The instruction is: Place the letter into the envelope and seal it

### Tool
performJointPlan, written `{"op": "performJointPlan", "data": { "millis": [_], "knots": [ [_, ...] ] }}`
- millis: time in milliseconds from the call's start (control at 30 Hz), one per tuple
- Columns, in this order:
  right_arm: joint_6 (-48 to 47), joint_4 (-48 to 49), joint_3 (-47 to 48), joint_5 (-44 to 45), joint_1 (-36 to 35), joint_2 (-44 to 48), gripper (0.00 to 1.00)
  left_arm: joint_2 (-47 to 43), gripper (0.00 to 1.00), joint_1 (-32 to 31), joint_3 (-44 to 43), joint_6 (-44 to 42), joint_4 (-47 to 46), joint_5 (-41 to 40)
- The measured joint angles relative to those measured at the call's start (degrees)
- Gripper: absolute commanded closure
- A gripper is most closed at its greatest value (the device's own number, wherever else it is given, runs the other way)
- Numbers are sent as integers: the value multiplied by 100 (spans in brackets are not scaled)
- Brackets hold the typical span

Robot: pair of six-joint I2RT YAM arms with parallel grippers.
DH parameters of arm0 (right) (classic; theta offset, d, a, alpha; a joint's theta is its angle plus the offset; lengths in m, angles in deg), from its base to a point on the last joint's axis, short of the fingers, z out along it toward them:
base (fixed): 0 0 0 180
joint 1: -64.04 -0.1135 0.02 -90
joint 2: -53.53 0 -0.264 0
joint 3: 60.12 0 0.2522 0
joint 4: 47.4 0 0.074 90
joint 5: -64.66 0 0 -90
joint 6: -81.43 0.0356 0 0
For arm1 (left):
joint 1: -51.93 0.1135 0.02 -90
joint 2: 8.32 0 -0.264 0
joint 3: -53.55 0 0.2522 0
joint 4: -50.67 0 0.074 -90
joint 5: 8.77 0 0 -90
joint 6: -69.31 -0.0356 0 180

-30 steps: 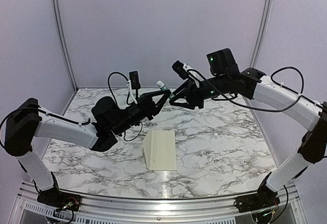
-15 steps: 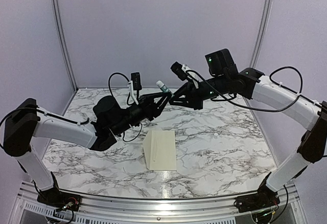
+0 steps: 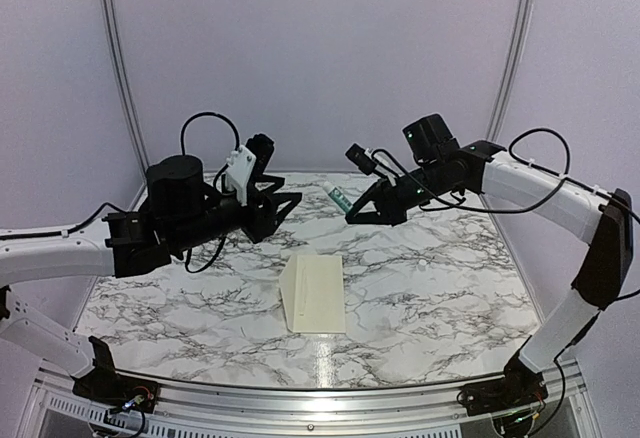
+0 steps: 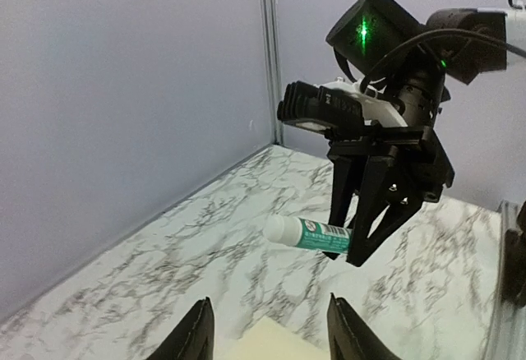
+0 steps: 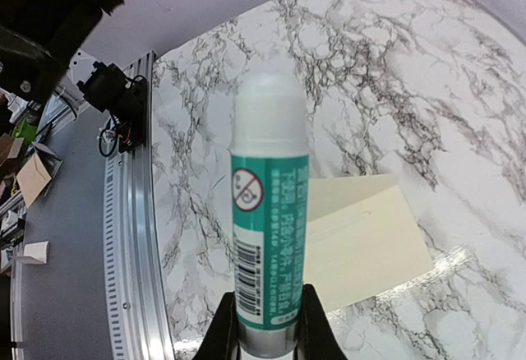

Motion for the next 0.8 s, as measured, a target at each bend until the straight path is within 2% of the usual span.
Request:
{"op": "performJointPlan", "data": {
  "millis": [167,333,533,800],
  "knots": [
    [-35,-310,-4,-343,-11,-380,97,-33,51,-411,-745,-1989,1377,-802],
    [-68,-483,-7,-557,-74,-522,97,33,51,-944,-890,-3668,2024,-1499],
    [-127,-658,-7,-739,-343,-549,97,525,50,-1405,-1084,-5259,2225,-2155],
    [-151,-785,-44,-881,-507,-568,97,1246,51,-1814,-1049,-7106,1788,-3005]
  ]
}}
